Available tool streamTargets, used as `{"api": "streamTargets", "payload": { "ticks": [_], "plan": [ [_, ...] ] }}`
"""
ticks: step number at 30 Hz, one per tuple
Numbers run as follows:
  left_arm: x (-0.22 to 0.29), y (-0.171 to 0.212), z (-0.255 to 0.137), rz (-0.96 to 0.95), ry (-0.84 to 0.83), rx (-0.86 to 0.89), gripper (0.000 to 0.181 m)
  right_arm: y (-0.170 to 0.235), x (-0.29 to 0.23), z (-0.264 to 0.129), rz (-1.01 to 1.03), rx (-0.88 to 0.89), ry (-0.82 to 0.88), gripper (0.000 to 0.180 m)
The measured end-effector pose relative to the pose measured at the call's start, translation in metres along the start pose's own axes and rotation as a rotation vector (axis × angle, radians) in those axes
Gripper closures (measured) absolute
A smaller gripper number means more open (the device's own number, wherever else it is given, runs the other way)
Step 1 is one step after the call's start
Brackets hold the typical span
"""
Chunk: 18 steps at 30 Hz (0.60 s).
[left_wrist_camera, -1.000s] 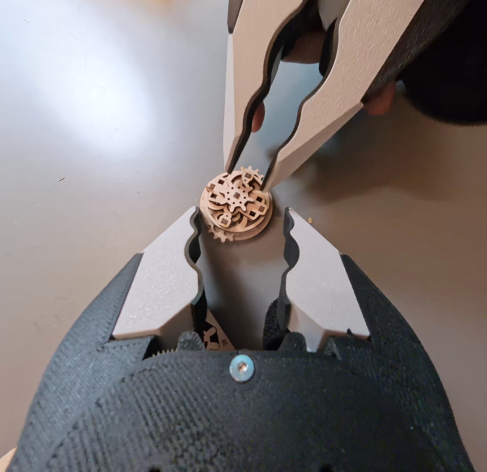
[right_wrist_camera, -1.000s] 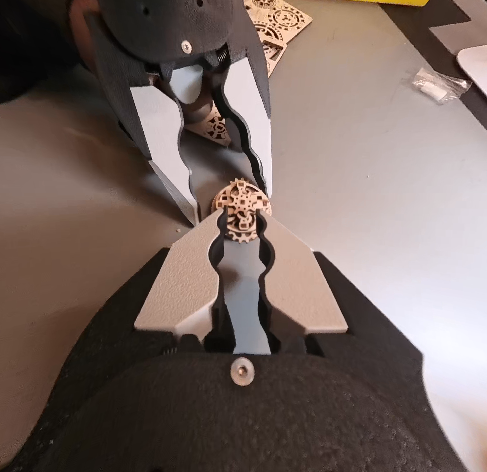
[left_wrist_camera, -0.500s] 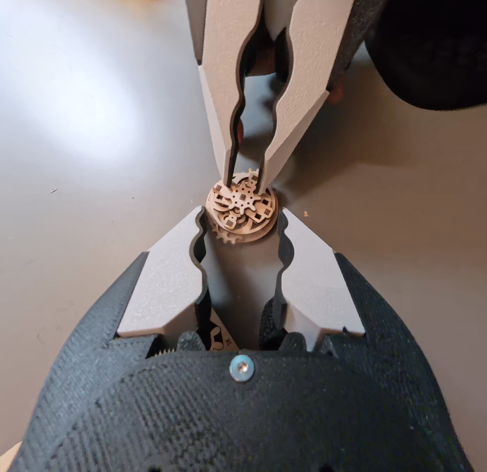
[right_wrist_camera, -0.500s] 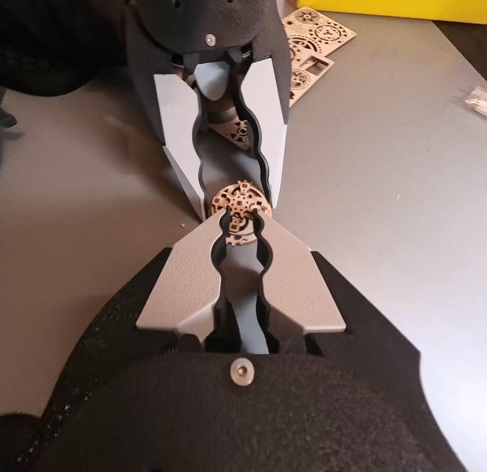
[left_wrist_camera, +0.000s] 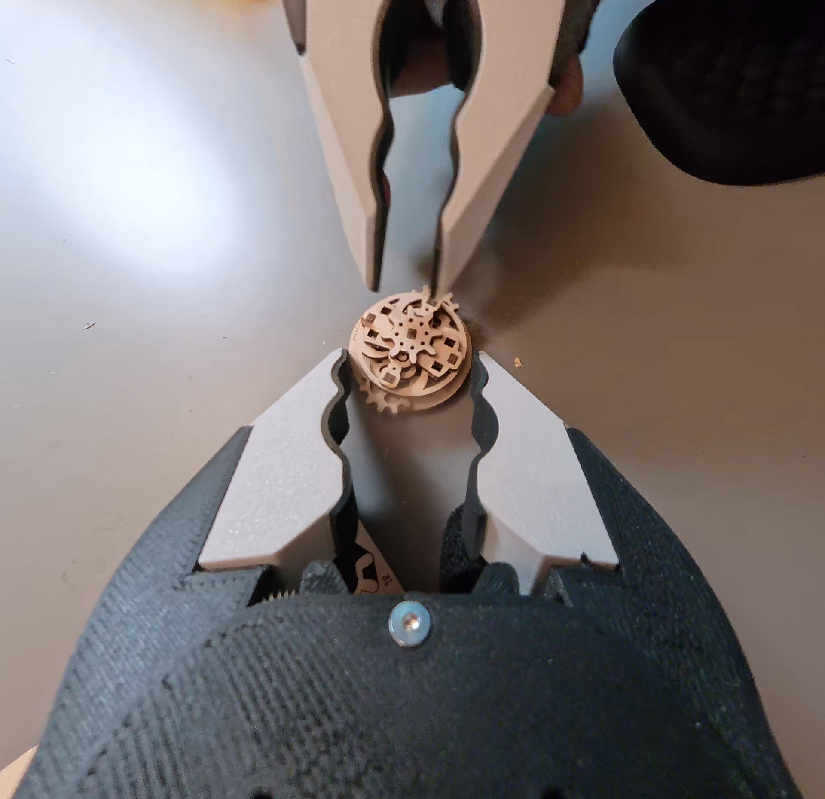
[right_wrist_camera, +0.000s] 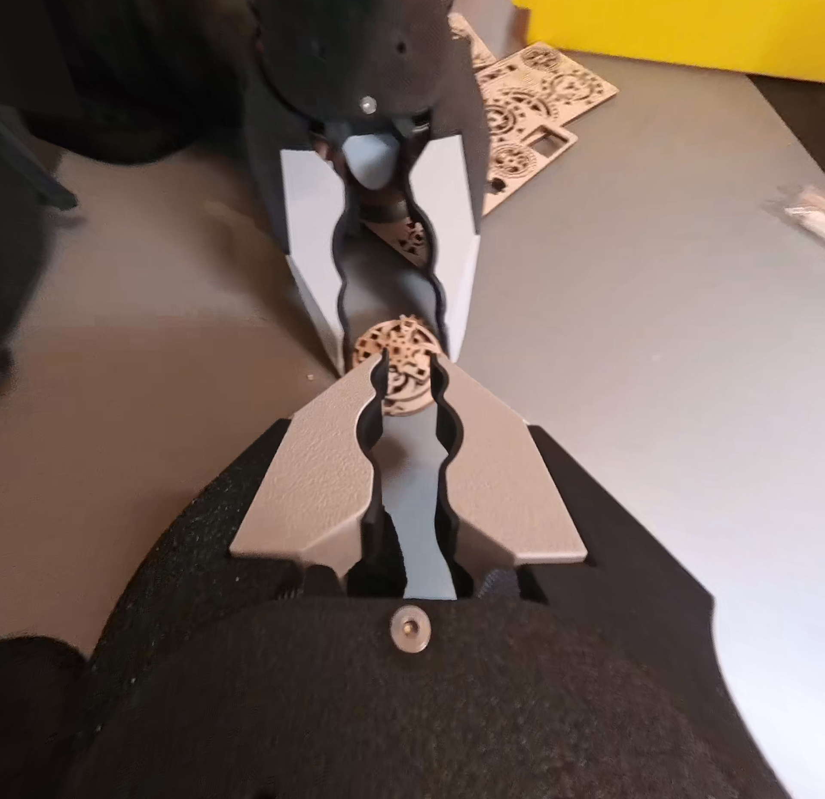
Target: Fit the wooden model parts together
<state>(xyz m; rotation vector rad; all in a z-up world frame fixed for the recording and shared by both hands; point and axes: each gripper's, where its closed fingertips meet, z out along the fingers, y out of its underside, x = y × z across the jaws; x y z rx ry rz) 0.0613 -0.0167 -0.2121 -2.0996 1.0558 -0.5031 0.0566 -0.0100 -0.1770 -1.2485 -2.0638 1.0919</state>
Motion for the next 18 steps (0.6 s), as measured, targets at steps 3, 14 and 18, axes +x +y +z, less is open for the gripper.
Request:
{"api": "streamTargets", "payload": {
  "ticks": [3,14,18],
  "plan": [
    [0.000,0.000,0.000,-0.001,-0.003,0.000,0.128,0.009,-0.007,0.009,-0.028,-0.077,0.000,0.159],
    [-0.007,0.000,0.000,-0.038,-0.039,0.002,0.128,0.002,-0.027,0.013,-0.015,-0.059,-0.005,0.178],
    [-0.007,0.000,0.000,-0.039,-0.039,0.002,0.128,0.001,-0.024,0.010,-0.012,-0.070,0.014,0.172]
  ]
}}
